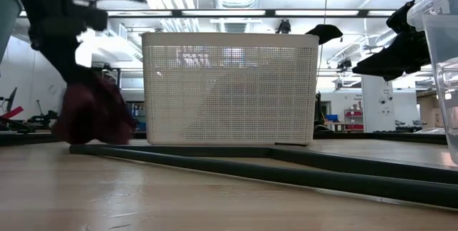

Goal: Pick & Place Cloths
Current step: Put the dark red boxer into the dark green bin

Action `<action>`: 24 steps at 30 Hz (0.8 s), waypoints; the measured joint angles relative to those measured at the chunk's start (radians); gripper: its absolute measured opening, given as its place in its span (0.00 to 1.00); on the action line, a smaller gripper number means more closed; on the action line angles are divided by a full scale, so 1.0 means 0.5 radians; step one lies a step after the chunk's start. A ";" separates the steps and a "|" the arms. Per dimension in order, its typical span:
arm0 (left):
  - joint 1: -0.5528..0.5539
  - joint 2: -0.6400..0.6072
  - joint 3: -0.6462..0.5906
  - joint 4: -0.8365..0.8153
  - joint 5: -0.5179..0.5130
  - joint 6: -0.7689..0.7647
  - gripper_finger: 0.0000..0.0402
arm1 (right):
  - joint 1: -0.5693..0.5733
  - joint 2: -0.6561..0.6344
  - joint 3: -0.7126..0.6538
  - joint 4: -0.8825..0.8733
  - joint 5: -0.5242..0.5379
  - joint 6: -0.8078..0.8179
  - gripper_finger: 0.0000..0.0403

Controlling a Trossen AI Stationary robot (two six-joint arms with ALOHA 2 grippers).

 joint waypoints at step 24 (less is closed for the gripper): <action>-0.600 -0.255 1.145 -0.385 0.433 -0.274 0.01 | 0.000 0.000 -0.001 0.000 0.000 0.002 0.44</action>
